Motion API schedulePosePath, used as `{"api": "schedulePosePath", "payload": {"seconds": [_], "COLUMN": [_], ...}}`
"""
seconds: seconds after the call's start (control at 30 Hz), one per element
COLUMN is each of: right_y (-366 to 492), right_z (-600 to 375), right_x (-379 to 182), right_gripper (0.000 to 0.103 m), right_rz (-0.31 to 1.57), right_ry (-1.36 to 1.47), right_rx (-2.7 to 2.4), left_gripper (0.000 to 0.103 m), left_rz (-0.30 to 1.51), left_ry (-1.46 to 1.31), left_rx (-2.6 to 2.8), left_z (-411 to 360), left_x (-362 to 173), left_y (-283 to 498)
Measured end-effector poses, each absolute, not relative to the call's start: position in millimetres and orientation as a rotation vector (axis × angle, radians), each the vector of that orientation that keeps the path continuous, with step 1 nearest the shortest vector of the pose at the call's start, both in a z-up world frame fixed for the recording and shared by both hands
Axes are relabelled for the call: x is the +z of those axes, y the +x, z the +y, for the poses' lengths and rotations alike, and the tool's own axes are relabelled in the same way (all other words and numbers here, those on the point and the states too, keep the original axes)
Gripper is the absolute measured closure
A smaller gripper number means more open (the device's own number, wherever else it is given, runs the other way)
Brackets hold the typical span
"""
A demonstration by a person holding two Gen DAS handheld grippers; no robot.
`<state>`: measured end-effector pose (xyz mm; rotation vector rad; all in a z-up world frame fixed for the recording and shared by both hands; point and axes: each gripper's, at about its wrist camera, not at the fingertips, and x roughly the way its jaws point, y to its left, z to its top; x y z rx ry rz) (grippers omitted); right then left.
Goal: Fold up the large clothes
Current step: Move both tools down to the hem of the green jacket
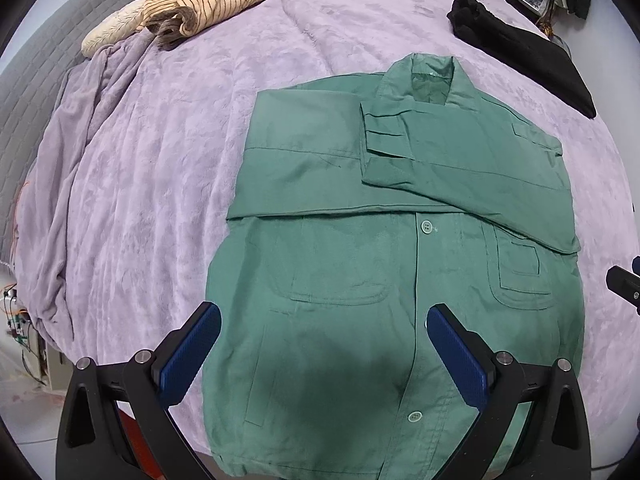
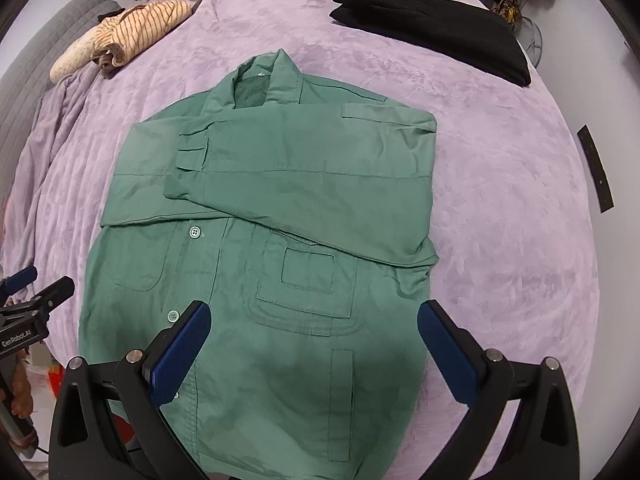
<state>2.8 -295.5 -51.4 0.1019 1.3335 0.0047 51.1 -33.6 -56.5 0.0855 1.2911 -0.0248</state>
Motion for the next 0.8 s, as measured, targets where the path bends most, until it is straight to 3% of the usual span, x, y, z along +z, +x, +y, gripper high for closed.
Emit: {"api": "schedulePosePath", "payload": {"seconds": [0.47, 0.8], "right_y": [-17, -57], "right_z": [-301, -279], "right_x": [-41, -61], "right_gripper": [0.000, 0.000], "right_rz": [1.306, 1.345], "right_ry": [0.092, 0.093], "right_rx": [-0.013, -0.057], "left_gripper": [0.000, 0.000], "left_rz": [1.267, 1.328], "left_ry": [0.129, 0.111], "left_rx": [-0.089, -0.107], "left_z": [-47, -11], "left_x": [-46, -82], "left_y": [30, -10]}}
